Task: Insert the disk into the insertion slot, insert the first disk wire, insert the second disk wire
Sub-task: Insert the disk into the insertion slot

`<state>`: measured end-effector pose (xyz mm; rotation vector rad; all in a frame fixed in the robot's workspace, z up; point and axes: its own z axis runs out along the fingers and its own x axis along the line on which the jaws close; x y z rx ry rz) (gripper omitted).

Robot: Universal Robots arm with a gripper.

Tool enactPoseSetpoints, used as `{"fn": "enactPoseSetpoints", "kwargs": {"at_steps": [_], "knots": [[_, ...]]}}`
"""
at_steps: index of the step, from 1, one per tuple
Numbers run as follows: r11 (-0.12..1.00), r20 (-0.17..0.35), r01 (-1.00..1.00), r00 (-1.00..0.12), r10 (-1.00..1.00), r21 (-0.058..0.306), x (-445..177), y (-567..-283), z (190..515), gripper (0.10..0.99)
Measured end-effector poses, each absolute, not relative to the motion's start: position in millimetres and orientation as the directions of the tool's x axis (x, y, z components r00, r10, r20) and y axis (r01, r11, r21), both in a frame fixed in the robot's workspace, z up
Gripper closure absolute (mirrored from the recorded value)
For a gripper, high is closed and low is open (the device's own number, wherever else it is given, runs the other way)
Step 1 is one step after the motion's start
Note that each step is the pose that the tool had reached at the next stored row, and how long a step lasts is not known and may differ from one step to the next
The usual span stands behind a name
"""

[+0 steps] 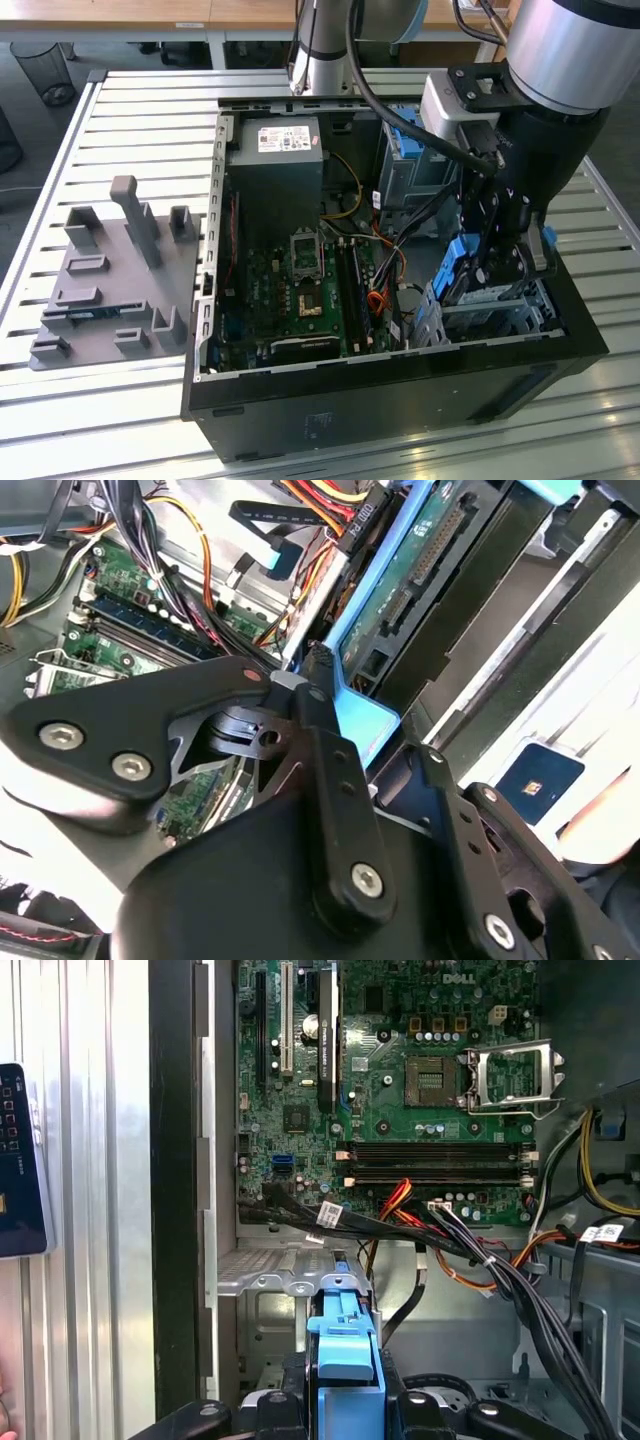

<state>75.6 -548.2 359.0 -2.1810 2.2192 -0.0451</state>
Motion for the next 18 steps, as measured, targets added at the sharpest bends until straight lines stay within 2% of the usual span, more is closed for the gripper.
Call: {"fn": "enactPoseSetpoints", "kwargs": {"at_steps": [3, 4, 8, 9, 11, 13, 14, 16, 18], "knots": [[0.017, -0.001, -0.999, -0.017, -1.000, -0.041, 75.6, -548.2, 358.4, 0.710], [0.017, -0.001, -0.999, -0.017, -1.000, -0.041, 75.6, -548.2, 358.3, 0.647], [0.017, -0.001, -0.999, -0.017, -1.000, -0.042, 75.6, -548.2, 357.3, 0.647], [0.017, -0.001, -0.999, -0.017, -1.000, -0.042, 75.6, -548.2, 357.1, 0.722], [0.017, -0.001, -0.999, -0.017, -1.000, -0.042, 75.7, -548.2, 357.0, 0.722], [0.017, -0.001, -0.999, -0.017, -1.000, -0.041, 76.5, -548.2, 356.9, 0.843], [0.017, -0.001, -0.999, -0.017, -1.000, -0.041, 76.9, -548.2, 356.8, 0.843], [0.017, -0.001, -0.999, -0.017, -1.000, -0.036, 77.9, -548.2, 356.6, 0.961], [0.017, -0.001, -0.999, -0.017, -1.000, -0.032, 78.4, -548.2, 356.4, 0.980]]}}
